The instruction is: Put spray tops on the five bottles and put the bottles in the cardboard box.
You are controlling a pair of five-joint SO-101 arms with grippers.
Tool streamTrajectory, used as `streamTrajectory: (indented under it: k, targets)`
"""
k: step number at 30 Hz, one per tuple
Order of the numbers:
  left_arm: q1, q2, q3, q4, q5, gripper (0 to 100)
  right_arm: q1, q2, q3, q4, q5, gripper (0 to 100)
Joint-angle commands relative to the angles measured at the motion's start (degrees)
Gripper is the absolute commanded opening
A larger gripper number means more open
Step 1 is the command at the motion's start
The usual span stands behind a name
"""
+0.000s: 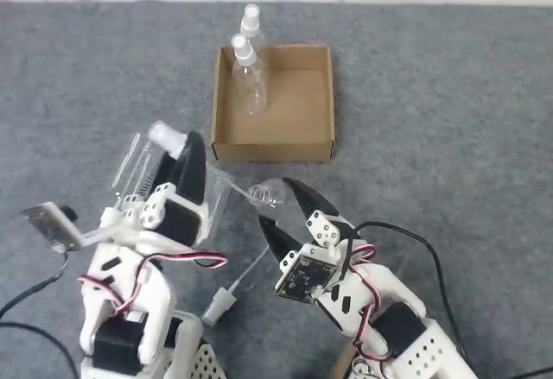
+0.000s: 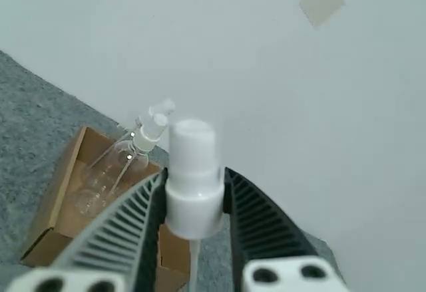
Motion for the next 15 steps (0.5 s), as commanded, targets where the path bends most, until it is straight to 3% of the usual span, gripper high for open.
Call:
streamTrajectory:
  k: [1,7,15]
  targets:
    - [1.9,-1.1,-0.2,-1.8,-1.0,1,-0.7,-1.7,1.1,0.4,1.4,9.6]
    - [2.3,-1.1,1.3,-1.8,-1.0,1,-0.7,-1.7,1.1,0.3,1.4,9.6]
    - [10.5,-1.1,3.6,-1.6,-1.2,1,-0.5,-1.7,1.1,0.0,1.1,9.6]
